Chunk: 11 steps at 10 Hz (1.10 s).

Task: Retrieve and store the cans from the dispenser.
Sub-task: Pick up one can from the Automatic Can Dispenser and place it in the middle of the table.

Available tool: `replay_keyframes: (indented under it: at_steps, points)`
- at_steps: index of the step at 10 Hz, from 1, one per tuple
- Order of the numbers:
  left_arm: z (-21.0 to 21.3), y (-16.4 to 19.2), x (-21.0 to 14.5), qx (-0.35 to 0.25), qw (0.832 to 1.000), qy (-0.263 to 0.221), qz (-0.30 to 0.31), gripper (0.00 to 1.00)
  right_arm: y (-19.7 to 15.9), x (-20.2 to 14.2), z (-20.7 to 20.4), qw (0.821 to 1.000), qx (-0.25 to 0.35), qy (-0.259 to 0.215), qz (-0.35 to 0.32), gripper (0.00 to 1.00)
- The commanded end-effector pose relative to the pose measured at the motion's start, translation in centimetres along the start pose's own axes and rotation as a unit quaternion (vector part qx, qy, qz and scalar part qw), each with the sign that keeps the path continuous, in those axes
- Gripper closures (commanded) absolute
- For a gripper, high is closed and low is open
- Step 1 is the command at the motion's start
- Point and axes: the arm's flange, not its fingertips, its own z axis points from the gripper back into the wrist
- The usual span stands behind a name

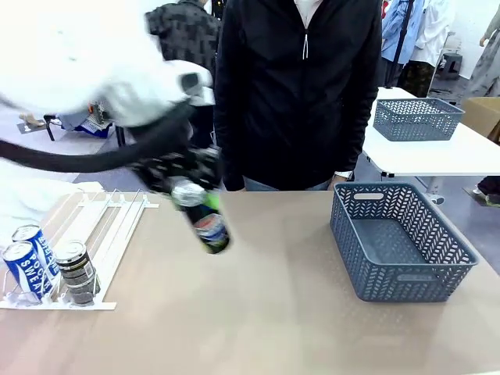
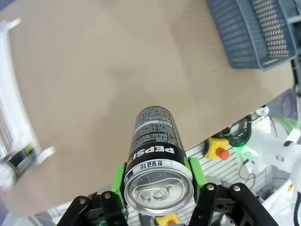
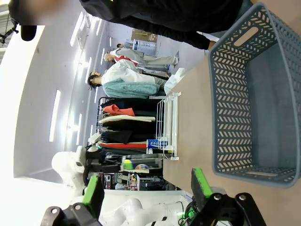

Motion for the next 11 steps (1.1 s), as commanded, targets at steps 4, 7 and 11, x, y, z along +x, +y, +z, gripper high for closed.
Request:
replay_keyframes:
  at_steps: [4, 7, 11]
  points:
    - [-11.8, -9.2, 8.7, 0.090, 0.994, 0.055, -0.031, 1.00, 0.3, 0.1, 0.1, 1.000, 0.005, -0.001, 0.004, 0.00]
    - [-14.6, -7.8, 9.2, 0.139, 0.989, 0.048, 0.005, 1.00, 0.3, 0.1, 0.1, 1.000, 0.005, -0.001, 0.004, 0.00]
    - [-17.6, -6.0, 8.7, 0.134, 0.989, 0.059, -0.011, 1.00, 0.3, 0.1, 0.1, 1.000, 0.005, -0.001, 0.004, 0.00]
